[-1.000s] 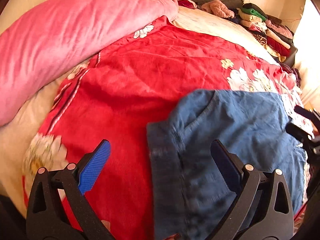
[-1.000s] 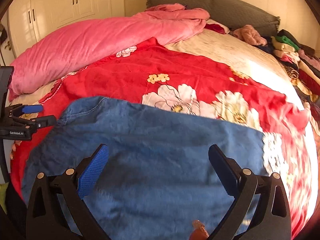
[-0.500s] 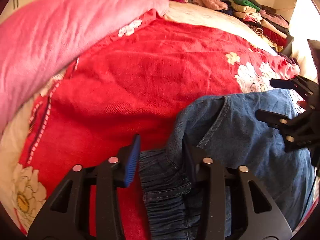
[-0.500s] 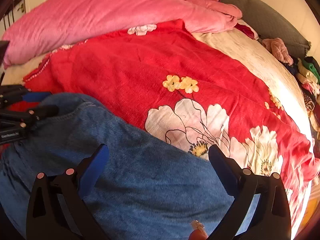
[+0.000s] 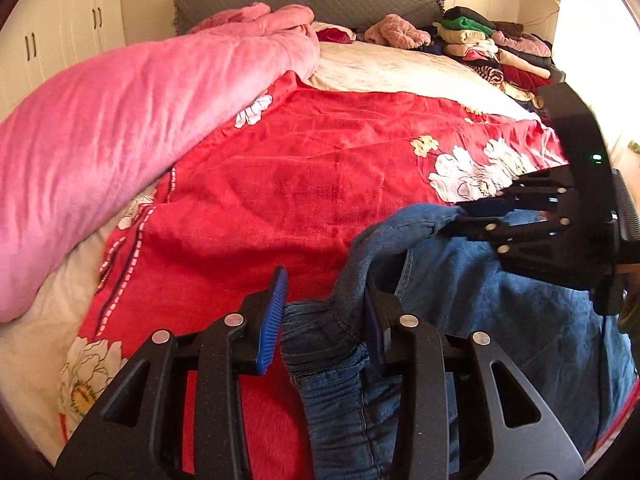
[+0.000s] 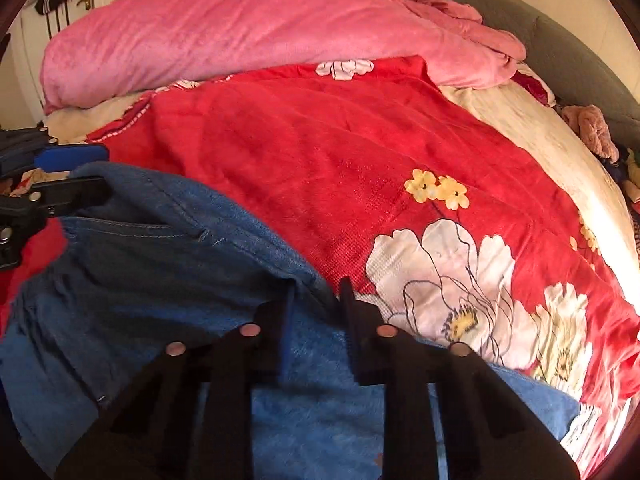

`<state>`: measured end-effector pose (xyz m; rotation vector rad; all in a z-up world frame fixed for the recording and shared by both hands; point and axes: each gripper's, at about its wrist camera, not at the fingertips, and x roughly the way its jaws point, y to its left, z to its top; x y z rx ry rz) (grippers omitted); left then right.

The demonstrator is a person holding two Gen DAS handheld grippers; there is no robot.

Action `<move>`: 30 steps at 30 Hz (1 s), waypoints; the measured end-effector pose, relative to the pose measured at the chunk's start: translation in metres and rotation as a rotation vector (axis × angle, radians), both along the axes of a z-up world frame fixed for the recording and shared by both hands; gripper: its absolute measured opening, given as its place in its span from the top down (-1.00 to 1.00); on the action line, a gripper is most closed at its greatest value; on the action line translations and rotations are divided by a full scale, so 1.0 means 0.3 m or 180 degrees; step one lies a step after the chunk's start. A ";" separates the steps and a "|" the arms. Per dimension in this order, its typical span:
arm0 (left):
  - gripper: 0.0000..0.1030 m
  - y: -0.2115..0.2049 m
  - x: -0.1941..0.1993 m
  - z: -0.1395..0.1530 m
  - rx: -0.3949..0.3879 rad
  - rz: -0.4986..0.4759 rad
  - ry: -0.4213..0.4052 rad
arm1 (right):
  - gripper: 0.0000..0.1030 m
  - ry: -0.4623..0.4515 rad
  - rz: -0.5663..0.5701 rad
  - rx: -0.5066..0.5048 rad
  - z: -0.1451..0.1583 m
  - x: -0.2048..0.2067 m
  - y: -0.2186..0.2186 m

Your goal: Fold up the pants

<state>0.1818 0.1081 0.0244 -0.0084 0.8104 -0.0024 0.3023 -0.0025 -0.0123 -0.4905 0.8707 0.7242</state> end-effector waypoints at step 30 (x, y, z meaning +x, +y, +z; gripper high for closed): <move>0.47 -0.033 -0.568 -0.016 -0.0096 -0.0112 0.0083 | 0.85 0.0420 0.0430 0.0685 0.045 -0.892 -0.204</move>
